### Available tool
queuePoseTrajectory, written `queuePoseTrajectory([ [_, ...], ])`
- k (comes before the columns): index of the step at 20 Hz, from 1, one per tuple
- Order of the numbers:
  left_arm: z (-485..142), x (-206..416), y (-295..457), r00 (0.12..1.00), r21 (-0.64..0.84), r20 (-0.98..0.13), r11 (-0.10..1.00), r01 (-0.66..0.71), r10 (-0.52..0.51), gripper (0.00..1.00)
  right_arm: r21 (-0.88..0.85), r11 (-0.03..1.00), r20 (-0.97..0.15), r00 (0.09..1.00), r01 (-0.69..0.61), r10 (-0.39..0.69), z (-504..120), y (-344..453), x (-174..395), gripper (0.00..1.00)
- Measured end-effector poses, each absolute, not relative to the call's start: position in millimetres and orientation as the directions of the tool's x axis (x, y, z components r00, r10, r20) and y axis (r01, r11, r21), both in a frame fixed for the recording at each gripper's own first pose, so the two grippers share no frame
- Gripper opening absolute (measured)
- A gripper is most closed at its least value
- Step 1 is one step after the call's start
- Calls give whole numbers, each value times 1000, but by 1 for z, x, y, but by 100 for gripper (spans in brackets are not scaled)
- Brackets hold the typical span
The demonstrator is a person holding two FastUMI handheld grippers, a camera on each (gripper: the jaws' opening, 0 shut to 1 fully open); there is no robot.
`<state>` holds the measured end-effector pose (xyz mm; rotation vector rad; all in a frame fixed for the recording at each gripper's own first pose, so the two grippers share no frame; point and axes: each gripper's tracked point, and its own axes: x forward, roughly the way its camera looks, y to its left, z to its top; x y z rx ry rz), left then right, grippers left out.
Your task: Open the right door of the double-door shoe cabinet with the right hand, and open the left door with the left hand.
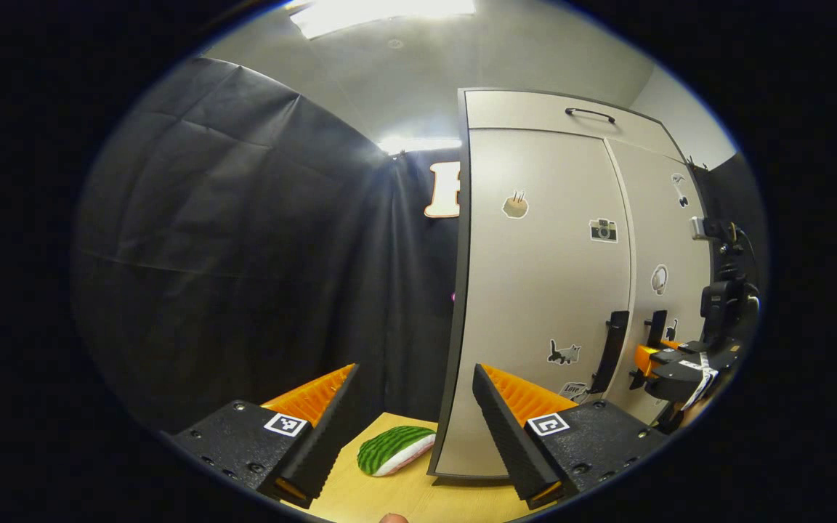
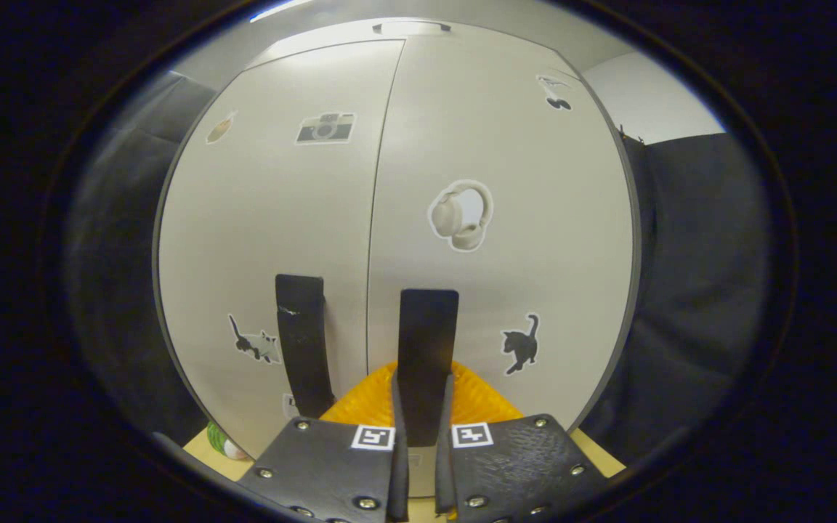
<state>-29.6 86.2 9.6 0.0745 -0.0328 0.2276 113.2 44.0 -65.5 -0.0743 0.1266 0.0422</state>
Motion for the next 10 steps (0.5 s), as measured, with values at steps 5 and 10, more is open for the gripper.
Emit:
queuePoseTrajectory([
  [5,9,-41,90,971,63,35,969,-239,237,92,-64,996,-123,991,-59,51,-63,41,105,14],
  [10,10,-50,86,974,74,29,971,-227,225,93,-44,996,-110,992,-71,66,-57,36,96,14],
])
